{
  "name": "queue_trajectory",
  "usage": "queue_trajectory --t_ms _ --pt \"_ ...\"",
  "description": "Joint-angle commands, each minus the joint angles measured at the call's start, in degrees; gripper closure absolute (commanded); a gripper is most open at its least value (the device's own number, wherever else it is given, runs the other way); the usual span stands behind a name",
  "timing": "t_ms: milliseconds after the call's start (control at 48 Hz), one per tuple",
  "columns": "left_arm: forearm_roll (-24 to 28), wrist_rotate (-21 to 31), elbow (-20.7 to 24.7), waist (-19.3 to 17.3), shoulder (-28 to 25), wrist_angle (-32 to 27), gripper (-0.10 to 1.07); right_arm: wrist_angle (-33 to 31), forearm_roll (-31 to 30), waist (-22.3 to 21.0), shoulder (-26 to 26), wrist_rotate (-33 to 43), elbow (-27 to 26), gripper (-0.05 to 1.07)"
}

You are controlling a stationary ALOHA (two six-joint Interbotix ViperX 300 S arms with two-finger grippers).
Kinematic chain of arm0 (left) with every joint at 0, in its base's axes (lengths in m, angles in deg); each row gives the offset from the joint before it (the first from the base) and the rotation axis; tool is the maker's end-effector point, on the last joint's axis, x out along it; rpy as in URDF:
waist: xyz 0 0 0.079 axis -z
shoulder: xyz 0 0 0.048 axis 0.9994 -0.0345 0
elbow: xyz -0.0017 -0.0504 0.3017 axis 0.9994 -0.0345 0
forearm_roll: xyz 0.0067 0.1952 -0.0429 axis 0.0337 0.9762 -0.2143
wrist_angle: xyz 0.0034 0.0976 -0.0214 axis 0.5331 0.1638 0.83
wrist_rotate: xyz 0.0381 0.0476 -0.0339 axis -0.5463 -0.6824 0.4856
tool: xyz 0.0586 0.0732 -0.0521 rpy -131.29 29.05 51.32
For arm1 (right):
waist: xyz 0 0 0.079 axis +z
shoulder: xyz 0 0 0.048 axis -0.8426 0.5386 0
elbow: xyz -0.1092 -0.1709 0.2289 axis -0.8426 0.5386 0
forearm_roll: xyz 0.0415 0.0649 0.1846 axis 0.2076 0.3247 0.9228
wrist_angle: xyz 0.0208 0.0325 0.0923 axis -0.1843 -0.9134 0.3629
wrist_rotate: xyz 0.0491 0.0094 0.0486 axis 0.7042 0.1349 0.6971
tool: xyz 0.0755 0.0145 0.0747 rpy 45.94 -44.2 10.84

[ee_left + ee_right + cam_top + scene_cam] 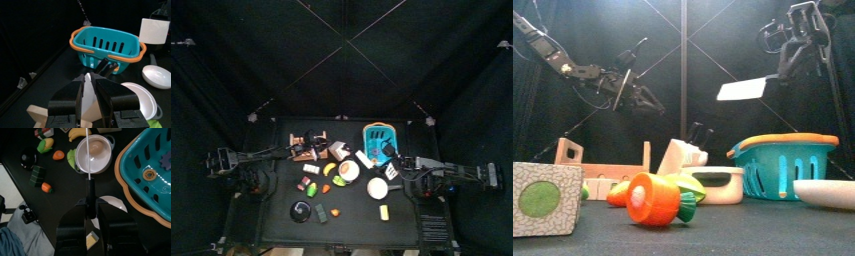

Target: Place pairing knife back in holder

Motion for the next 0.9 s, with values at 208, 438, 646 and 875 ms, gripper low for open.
queue_trajectory --t_ms 208,438,646,875 --pt "0.6 -0.2 -4.7 1.4 6.9 0.8 0.34 -10.4 2.8 -0.8 3.9 -0.1 -10.9 0.60" --pt "2.8 -0.3 -7.9 3.2 8.2 0.8 0.34 -15.4 5.4 -3.6 7.2 0.0 -17.2 0.60" --pt "5.3 -0.2 -9.7 5.8 8.6 0.8 0.34 -19.1 8.8 -3.6 12.7 -0.1 -24.0 0.60" --pt "5.4 0.0 -13.4 6.4 13.9 0.4 0.34 -29.1 8.5 -3.8 19.8 -0.1 -31.6 0.60"
